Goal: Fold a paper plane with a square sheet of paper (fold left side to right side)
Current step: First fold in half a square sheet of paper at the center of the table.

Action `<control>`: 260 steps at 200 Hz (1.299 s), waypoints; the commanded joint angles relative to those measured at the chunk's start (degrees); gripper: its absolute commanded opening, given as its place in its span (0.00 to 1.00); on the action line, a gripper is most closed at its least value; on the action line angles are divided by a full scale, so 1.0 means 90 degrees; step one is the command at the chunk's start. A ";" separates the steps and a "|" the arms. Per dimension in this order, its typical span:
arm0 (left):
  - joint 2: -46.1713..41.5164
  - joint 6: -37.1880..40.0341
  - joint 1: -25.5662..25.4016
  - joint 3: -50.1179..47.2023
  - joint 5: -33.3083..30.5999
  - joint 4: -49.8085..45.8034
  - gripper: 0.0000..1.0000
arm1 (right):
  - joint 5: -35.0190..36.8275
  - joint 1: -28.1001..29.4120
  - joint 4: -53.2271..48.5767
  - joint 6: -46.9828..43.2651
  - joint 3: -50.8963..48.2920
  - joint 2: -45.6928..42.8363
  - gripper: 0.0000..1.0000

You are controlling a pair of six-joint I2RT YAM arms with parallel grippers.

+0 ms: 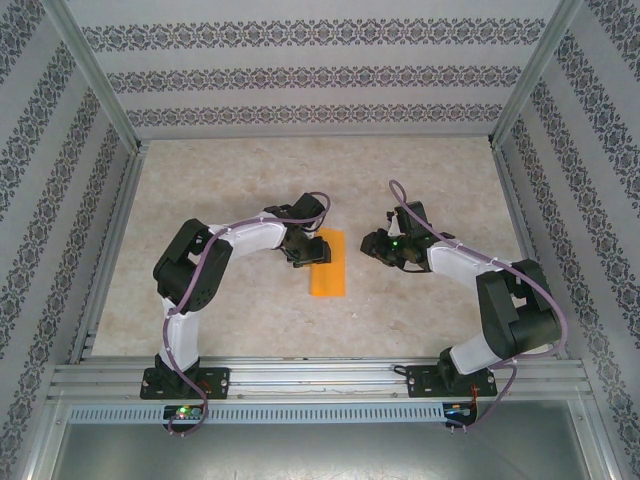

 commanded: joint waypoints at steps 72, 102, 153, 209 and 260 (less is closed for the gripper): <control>0.0963 -0.0172 -0.0398 -0.0201 0.0362 -0.0320 0.47 | 0.0026 -0.0050 -0.0065 -0.0107 -0.0067 -0.0092 0.35; 0.0971 -0.0169 -0.0405 -0.0178 0.0379 -0.0319 0.47 | -0.0007 -0.0050 -0.0063 -0.0117 -0.0067 -0.0082 0.35; 0.0992 -0.0160 -0.0418 -0.0124 0.0387 -0.0368 0.48 | -0.0061 -0.0050 -0.0060 -0.0120 -0.0057 -0.0062 0.36; 0.1000 -0.0154 -0.0427 -0.0134 0.0402 -0.0359 0.48 | -0.0175 -0.0033 -0.0044 -0.0107 -0.0019 -0.0023 0.36; 0.1010 -0.0171 -0.0427 -0.0137 0.0411 -0.0363 0.48 | -0.0804 0.0147 0.0232 0.0030 0.0143 0.0316 0.30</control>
